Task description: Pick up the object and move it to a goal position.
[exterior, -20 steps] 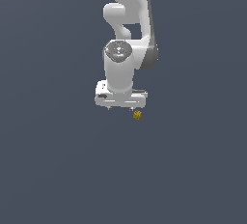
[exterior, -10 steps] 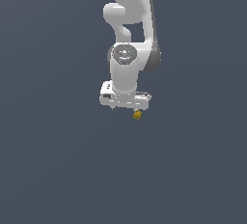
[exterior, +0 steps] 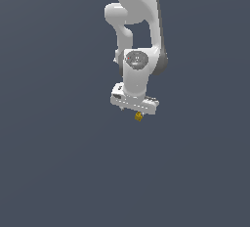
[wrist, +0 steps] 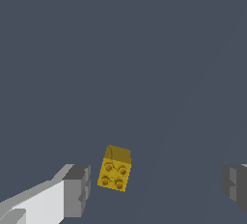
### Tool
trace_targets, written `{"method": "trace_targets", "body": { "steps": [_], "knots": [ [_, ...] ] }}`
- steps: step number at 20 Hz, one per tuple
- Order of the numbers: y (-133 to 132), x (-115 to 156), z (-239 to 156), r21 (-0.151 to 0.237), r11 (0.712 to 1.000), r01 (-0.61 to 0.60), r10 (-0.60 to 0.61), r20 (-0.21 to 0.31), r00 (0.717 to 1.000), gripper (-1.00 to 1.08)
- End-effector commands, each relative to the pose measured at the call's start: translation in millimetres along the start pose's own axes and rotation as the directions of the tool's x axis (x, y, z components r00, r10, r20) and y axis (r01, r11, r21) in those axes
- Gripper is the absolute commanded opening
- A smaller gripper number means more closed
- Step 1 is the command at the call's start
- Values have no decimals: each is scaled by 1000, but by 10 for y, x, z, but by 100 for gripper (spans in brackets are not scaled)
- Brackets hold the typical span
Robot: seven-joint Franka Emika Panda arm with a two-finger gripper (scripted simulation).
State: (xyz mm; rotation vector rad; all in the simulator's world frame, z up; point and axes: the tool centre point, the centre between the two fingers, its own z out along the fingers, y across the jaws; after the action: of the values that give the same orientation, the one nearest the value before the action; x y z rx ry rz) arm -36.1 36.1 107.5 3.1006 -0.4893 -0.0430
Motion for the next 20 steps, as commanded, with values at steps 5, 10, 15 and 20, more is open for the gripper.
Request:
{"method": "trace_targets", "body": {
  "steps": [5,10,15,20],
  "knots": [
    [-162,-181,190,5,992,-127,127,-13,992,100],
    [-239,-283,287,9,981,-194,194,-19,981,100],
    [-282,-345,343,12,972,-234,234,-23,972,100],
    [-295,-365,362,13,969,-247,248,-24,969,100]
  ]
}}
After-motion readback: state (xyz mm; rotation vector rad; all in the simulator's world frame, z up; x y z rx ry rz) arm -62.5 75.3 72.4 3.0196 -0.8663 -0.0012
